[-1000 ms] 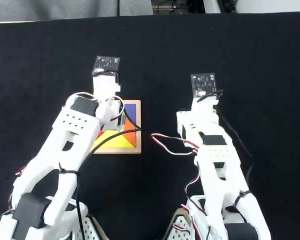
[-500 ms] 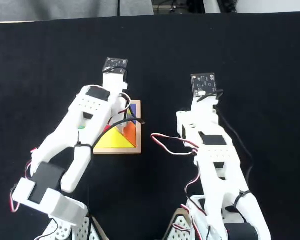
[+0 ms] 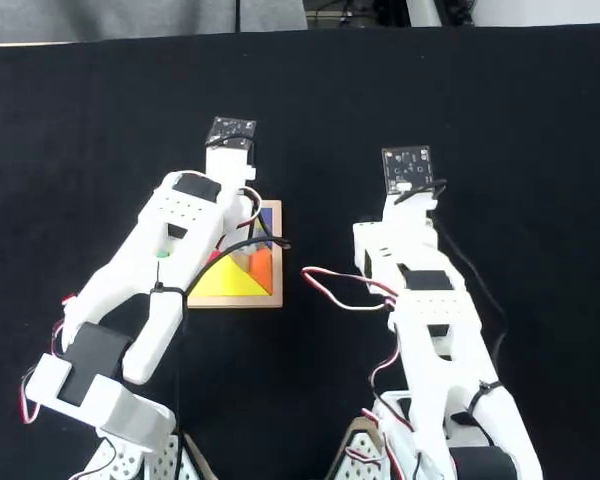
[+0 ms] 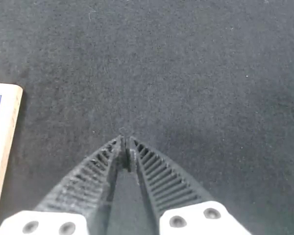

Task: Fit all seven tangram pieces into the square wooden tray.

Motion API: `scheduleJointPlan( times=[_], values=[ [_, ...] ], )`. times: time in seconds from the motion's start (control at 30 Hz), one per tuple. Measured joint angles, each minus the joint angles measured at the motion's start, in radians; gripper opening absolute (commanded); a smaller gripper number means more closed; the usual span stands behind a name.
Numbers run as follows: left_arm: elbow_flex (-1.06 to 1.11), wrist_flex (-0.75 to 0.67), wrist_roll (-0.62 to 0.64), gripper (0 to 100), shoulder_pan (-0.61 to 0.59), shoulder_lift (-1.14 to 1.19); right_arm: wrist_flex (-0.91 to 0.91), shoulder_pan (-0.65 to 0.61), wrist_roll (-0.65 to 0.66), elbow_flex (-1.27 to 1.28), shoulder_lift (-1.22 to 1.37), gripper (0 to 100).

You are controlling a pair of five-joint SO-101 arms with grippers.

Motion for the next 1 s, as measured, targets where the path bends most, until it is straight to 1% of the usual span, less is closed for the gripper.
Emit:
scheduleJointPlan(
  times=[0.27, 0.4, 0.47, 0.53, 0.67, 0.73, 1.0],
  values=[
    [-0.005, -0.005, -0.008, 26, -0.012, 0.0, 0.0, 0.0, 0.0, 0.0, 0.0, 1.1],
    [-0.072, -0.018, -0.009, 26, -0.1, 0.006, 0.0, 0.0, 0.0, 0.0, 0.0, 1.1],
    [-0.091, -0.046, -0.011, 26, -0.152, 0.031, 0.0, 0.0, 0.0, 0.0, 0.0, 1.1],
    [-0.1, -0.063, -0.009, 26, -0.178, 0.072, 0.0, 0.0, 0.0, 0.0, 0.0, 1.1],
    [-0.101, -0.077, -0.017, 26, -0.18, 0.153, 0.0, 0.0, 0.0, 0.0, 0.0, 1.1],
    [-0.106, -0.077, -0.048, 26, -0.18, 0.18, 0.0, 0.0, 0.0, 0.0, 0.0, 1.1],
    [-0.107, -0.077, -0.12, 26, -0.152, 0.19, 0.0, 0.0, 0.0, 0.0, 0.0, 1.1]
  ],
)
